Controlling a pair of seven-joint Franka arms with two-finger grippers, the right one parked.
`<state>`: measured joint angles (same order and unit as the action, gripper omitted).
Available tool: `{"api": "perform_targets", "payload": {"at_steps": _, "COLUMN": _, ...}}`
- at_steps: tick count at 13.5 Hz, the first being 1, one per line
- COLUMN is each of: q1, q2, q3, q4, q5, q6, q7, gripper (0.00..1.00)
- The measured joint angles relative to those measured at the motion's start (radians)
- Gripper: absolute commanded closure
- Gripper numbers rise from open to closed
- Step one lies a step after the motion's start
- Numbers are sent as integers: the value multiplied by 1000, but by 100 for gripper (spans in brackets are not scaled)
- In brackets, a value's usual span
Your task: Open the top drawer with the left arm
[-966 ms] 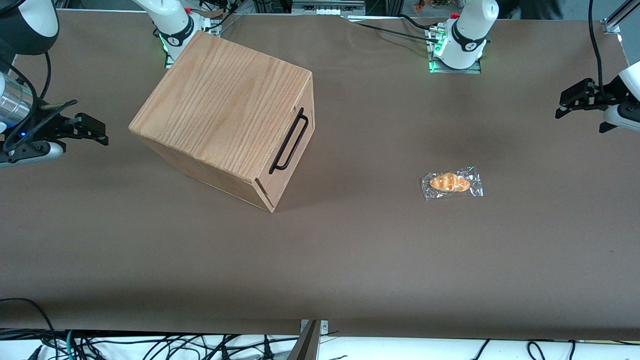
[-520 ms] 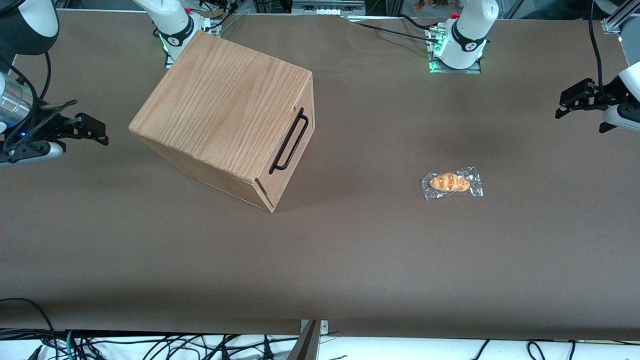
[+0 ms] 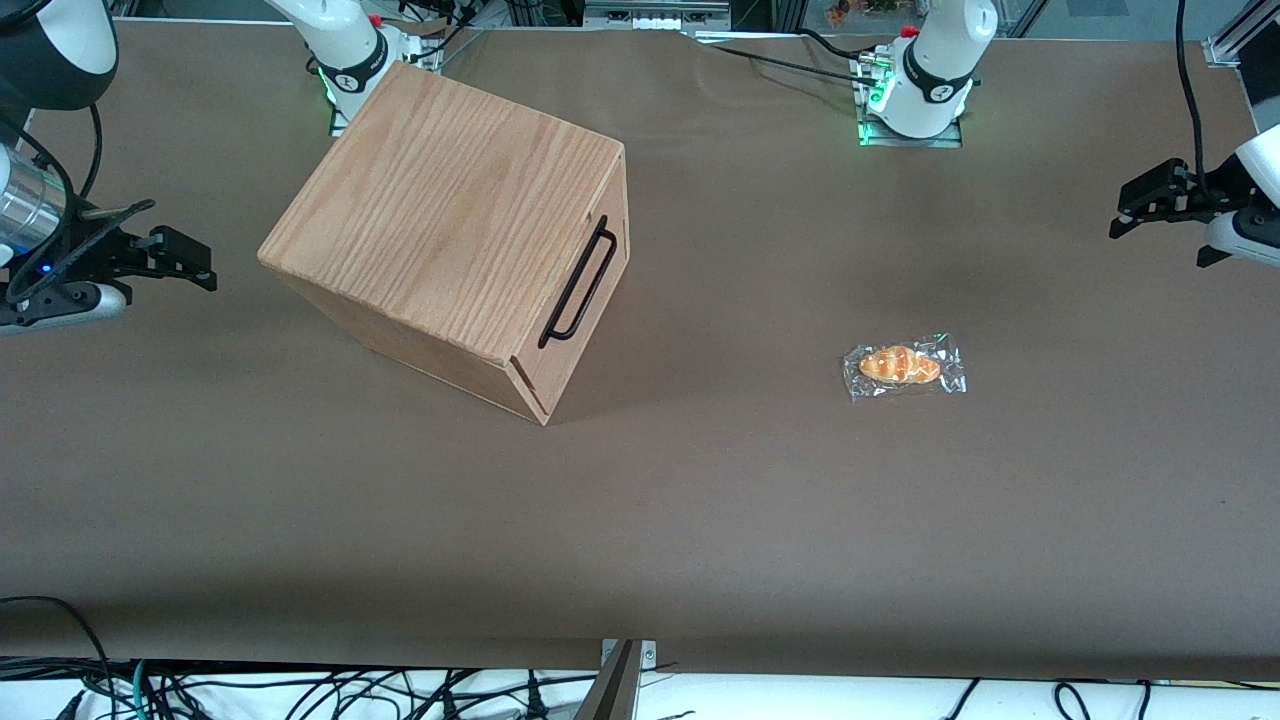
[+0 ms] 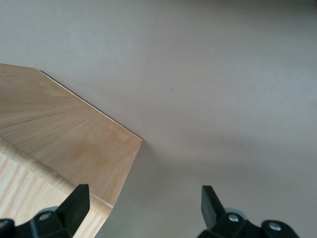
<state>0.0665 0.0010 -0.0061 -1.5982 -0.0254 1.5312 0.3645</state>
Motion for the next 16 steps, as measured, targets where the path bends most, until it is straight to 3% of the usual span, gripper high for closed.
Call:
{"api": "perform_targets", "payload": {"at_steps": 10, "q1": 8, "q2": 19, "q3": 4, "q4": 1, "q5": -11, "q6": -3, "q7": 0, "gripper": 0}}
{"api": "perform_targets", "payload": {"at_steps": 13, "q1": 1, "q2": 104, "q3": -2, "q4": 1, "q5": -156, "q6": -4, "q7": -36, "gripper": 0}}
{"api": "perform_targets", "payload": {"at_steps": 16, "q1": -86, "q2": 222, "q3": -61, "q4": 32, "q5": -199, "q6": 5, "q7": -101, "gripper": 0}}
